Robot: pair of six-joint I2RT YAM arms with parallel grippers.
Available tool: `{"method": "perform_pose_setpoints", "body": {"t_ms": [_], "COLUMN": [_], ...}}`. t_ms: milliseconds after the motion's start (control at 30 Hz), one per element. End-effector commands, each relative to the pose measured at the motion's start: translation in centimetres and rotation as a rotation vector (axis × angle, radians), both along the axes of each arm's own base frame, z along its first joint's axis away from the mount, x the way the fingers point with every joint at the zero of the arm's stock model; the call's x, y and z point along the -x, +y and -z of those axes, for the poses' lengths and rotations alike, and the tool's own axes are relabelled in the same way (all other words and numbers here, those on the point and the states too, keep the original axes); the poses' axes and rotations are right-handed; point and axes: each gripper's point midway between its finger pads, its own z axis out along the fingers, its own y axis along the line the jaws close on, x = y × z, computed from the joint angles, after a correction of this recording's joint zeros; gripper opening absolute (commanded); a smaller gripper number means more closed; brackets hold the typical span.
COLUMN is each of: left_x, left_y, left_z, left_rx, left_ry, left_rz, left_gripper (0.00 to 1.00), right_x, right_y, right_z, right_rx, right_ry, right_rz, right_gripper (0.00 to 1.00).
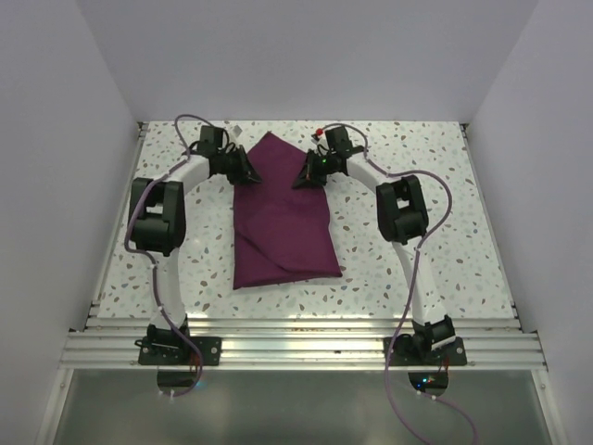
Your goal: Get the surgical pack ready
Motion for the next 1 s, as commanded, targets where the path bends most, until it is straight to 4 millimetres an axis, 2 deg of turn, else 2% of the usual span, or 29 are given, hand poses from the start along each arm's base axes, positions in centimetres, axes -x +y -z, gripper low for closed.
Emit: {"method": "perform_pose_setpoints", "body": {"t_ms": [0,67,133,167,233,267,300,333,367,400,433,467,500,533,567,600,633,667,767,833,967], "left_x": [-0.7,-0.8,-0.7,-0.4,-1.2,-1.6,-1.8,-2.0,-2.1,-2.0,-2.0,-1.5,-1.1,-0.6,0.2,1.1,1.9,2.8,5.4,6.6,7.5], "left_y": [0.4,0.7,0.8,0.9,1.0,0.9,0.9,0.7,0.7,0.6,0.5,0.5,0.2,-0.2,-0.4,-1.3,-2.3,-2.9,-5.3,-6.4,-6.4], "left_z": [2.9,4.8,6.7,7.2,6.6,5.6,4.7,2.5,1.5,0.4,-1.8,-2.4,-3.2,-4.8,-4.6,-5.0,-5.8,-5.0,-4.0,-2.7,0.4], "left_rx": [-0.009,-0.035,-0.055,-0.064,-0.073,-0.072,-0.072,-0.067,-0.062,-0.051,-0.042,-0.038,-0.022,-0.004,0.014,0.06,0.091,0.107,0.143,0.157,0.154], "left_ry": [0.032,0.051,0.082,0.108,0.091,0.075,0.056,0.011,-0.007,-0.026,-0.064,-0.07,-0.081,-0.108,-0.101,-0.098,-0.102,-0.086,-0.059,-0.026,0.049], "left_rz": [-0.012,-0.013,0.005,0.012,0.02,0.022,0.022,0.019,0.015,0.018,0.018,0.021,0.033,0.04,0.046,0.079,0.096,0.114,0.192,0.227,0.225], "left_gripper": [0.05,0.05,0.05,0.05,0.07,0.13,0.23,0.27,0.32,0.33,0.34,0.34,0.35,0.35,0.34,0.33,0.3,0.24,0.16,0.14,0.12], "right_x": [-2.0,-2.2,-1.8,-1.9,-1.9,-2.1,-2.3,-2.4,-2.5,-2.4,-2.4,-2.2,-2.0,-1.7,-0.9,-0.5,0.1,1.2,3.5,4.9,6.3], "right_y": [-1.2,-1.5,-1.2,-1.1,-1.1,-1.0,-0.9,-0.8,-0.7,-0.9,-1.0,-1.1,-1.2,-1.2,-1.3,-1.3,-1.2,-1.3,-0.8,-0.4,-0.8], "right_z": [-0.2,1.3,1.8,2.0,1.2,0.5,-1.2,-2.2,-3.3,-5.1,-5.9,-6.7,-8.2,-9.2,-8.6,-10.3,-10.3,-9.3,-8.9,-8.1,-5.3], "right_rx": [-0.035,-0.044,-0.056,-0.058,-0.066,-0.073,-0.086,-0.094,-0.102,-0.106,-0.103,-0.101,-0.11,-0.121,-0.119,-0.134,-0.14,-0.139,-0.131,-0.123,-0.084], "right_ry": [-0.011,0.027,0.061,0.066,0.059,0.045,0.016,0.002,-0.016,-0.041,-0.05,-0.053,-0.069,-0.078,-0.054,-0.076,-0.069,-0.034,-0.009,0.016,0.069], "right_rz": [0.065,0.07,0.051,0.048,0.043,0.04,0.035,0.03,0.024,0.018,0.02,0.021,0.02,0.016,0.01,0.008,0.002,-0.012,-0.059,-0.101,-0.104], "right_gripper": [0.0,0.0,0.0,0.0,0.0,0.0,0.0,0.0,0.0,0.0,0.0,0.0,0.0,0.0,0.0,0.0,0.0,0.0,0.0,0.0,0.0]}}
